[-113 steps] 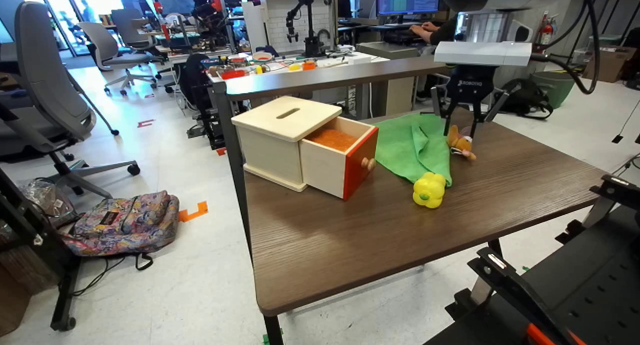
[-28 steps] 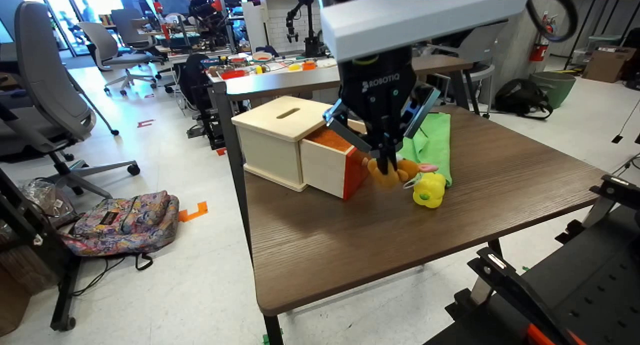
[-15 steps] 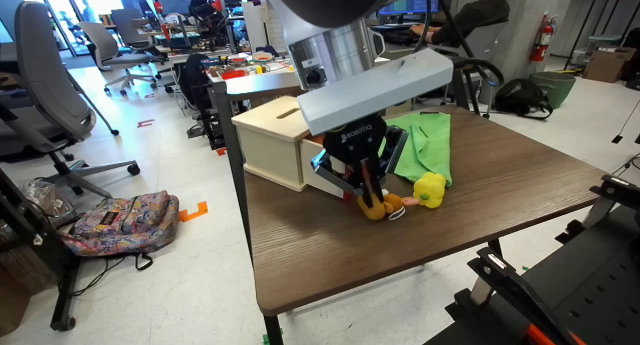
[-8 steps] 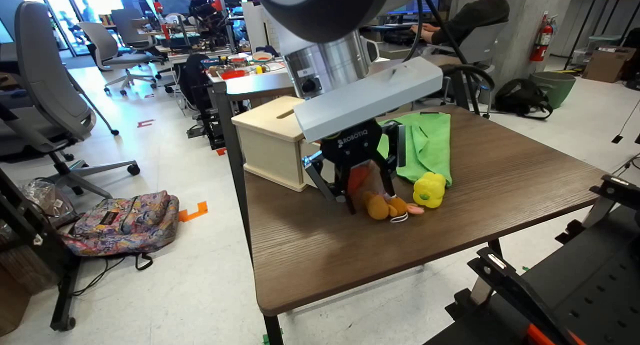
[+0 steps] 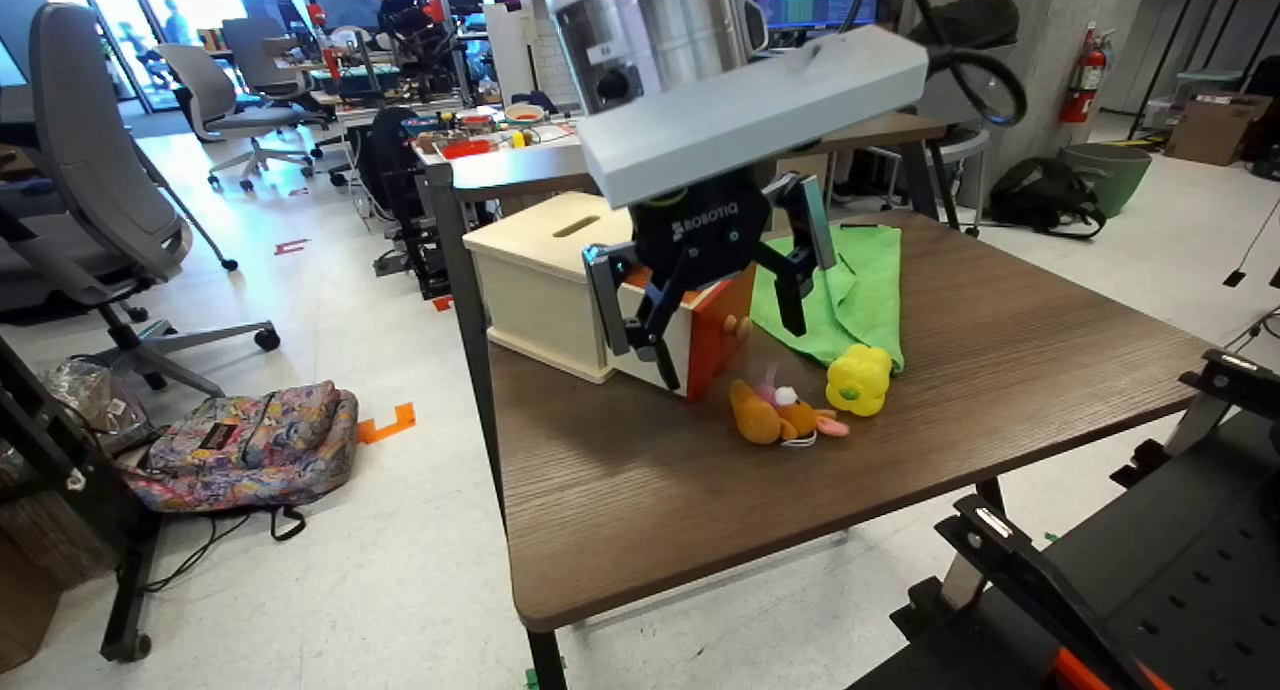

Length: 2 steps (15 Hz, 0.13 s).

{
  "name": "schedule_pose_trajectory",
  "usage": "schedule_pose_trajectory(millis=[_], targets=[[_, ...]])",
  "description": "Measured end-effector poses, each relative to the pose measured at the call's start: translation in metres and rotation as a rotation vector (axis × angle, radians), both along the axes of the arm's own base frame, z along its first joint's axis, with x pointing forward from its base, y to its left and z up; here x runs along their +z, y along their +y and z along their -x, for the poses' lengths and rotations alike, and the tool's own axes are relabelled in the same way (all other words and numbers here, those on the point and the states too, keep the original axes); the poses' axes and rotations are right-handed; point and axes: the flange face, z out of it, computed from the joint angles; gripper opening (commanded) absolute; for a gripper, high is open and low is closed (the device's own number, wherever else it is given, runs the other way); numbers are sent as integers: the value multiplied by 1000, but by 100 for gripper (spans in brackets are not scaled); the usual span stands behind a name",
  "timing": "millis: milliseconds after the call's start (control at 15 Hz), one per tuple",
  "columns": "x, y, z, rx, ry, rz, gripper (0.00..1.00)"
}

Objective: Put the brown doll beside the yellow pepper

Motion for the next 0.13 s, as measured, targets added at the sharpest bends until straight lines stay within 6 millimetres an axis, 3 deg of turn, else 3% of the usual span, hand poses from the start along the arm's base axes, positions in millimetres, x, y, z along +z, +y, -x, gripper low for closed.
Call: schedule_pose_trajectory(millis=[133], targets=[[19, -5, 14, 16, -22, -18, 100]])
